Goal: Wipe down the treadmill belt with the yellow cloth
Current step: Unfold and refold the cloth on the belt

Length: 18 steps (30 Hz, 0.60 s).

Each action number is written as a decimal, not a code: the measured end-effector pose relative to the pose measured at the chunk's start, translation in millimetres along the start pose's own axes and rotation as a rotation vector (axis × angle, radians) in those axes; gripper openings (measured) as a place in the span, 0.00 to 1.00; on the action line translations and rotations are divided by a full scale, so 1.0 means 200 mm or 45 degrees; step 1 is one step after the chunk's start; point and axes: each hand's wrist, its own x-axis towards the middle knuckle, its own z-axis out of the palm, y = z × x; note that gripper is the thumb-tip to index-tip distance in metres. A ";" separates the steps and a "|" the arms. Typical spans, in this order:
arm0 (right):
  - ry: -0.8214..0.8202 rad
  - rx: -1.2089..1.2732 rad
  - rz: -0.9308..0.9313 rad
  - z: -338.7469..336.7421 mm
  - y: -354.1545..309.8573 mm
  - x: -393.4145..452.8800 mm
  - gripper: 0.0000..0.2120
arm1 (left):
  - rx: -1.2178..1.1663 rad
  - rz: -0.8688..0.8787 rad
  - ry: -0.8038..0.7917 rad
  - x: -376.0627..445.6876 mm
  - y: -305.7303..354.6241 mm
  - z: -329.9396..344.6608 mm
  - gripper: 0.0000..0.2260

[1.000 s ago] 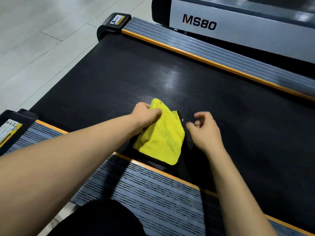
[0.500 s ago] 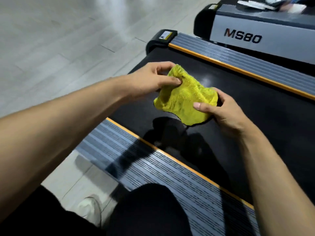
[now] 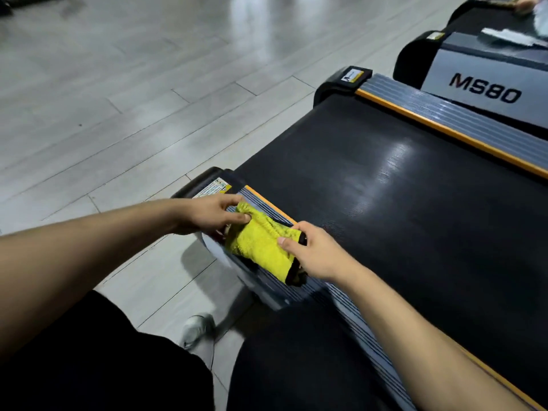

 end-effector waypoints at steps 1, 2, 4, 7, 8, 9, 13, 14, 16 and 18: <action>0.047 -0.080 0.038 0.01 0.01 0.00 0.14 | 0.026 -0.010 0.034 0.00 0.00 0.02 0.10; 0.090 -0.183 0.066 0.02 0.01 0.00 0.16 | 0.056 -0.007 0.086 0.01 0.00 0.03 0.11; 0.140 -0.306 0.130 0.02 0.01 0.00 0.17 | 0.192 0.019 0.197 0.03 0.02 0.06 0.11; 0.154 -0.445 0.182 0.01 0.01 0.00 0.18 | 0.514 0.022 0.272 0.08 0.06 0.09 0.13; 0.164 -0.505 0.181 0.01 0.00 0.00 0.18 | 0.558 0.010 0.276 0.09 0.06 0.09 0.13; 0.187 -0.560 0.171 0.01 0.00 0.00 0.18 | 0.576 -0.003 0.277 0.11 0.05 0.09 0.13; 0.326 -0.880 0.036 0.03 -0.03 0.02 0.17 | 0.626 -0.048 0.281 0.14 0.02 0.07 0.17; 0.367 -1.024 0.002 0.04 -0.03 0.04 0.17 | 0.656 -0.055 0.281 0.14 0.01 0.06 0.18; 0.452 -1.222 -0.084 0.05 -0.03 0.07 0.18 | 0.728 -0.041 0.315 0.16 -0.02 0.06 0.20; 0.432 -1.317 -0.286 0.05 -0.05 0.10 0.17 | 0.761 -0.026 0.352 0.19 -0.05 0.07 0.20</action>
